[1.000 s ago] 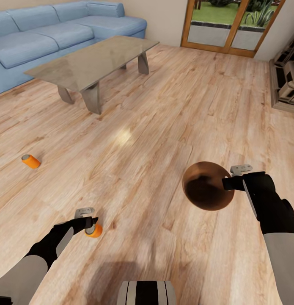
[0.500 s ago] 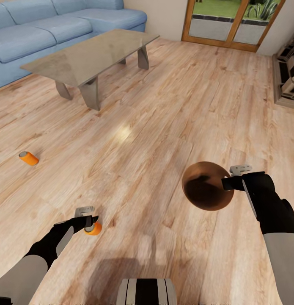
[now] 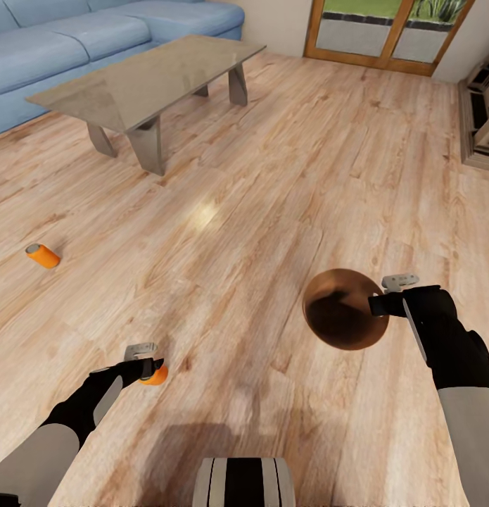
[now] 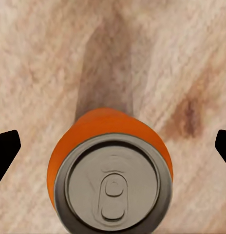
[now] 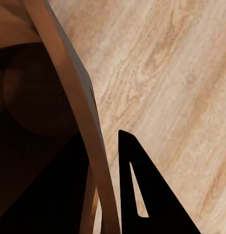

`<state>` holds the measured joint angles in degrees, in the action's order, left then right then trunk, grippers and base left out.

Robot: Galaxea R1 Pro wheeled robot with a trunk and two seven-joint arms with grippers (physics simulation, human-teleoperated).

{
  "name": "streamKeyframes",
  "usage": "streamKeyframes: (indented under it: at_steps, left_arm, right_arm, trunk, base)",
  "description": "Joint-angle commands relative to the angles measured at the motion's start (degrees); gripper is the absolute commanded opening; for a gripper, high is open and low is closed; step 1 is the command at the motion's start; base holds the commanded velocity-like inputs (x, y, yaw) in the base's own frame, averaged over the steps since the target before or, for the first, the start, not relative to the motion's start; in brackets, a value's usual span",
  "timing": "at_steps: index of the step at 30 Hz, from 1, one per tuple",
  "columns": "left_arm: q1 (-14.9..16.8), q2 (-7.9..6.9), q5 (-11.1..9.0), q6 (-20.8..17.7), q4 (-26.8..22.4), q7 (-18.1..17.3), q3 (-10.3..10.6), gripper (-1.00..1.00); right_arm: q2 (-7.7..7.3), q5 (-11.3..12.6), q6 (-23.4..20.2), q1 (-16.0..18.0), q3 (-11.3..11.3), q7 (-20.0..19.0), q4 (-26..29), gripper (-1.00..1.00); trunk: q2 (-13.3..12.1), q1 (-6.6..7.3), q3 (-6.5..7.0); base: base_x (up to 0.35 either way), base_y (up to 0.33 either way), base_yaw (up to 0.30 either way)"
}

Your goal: Put the three can of soda from the living room inside the tash can in the kitchen.

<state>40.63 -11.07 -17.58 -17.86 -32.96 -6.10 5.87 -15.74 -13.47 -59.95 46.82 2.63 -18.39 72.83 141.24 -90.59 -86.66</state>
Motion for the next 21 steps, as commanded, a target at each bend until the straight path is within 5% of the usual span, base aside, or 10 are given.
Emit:
streamKeyframes:
  at_steps: [1, 21]
  left_arm:
    - [-0.01, 0.0, 0.0, 0.0, 0.0, 0.01, -0.02, 1.0]
    - [-0.01, 0.0, -0.02, 0.02, 0.0, 0.03, -0.07, 1.0]
  right_arm:
    - [0.0, 0.53, -0.05, 0.02, 0.01, -0.33, 0.0, -1.0]
    - [0.03, 0.58, -0.05, -0.93, 0.0, -0.31, -0.02, -1.0]
  trunk:
    - [0.0, 0.01, -0.04]
    - [0.0, 0.01, -0.13]
  base:
    - [0.0, 0.0, 0.0]
    - [-0.091, 0.0, 0.0]
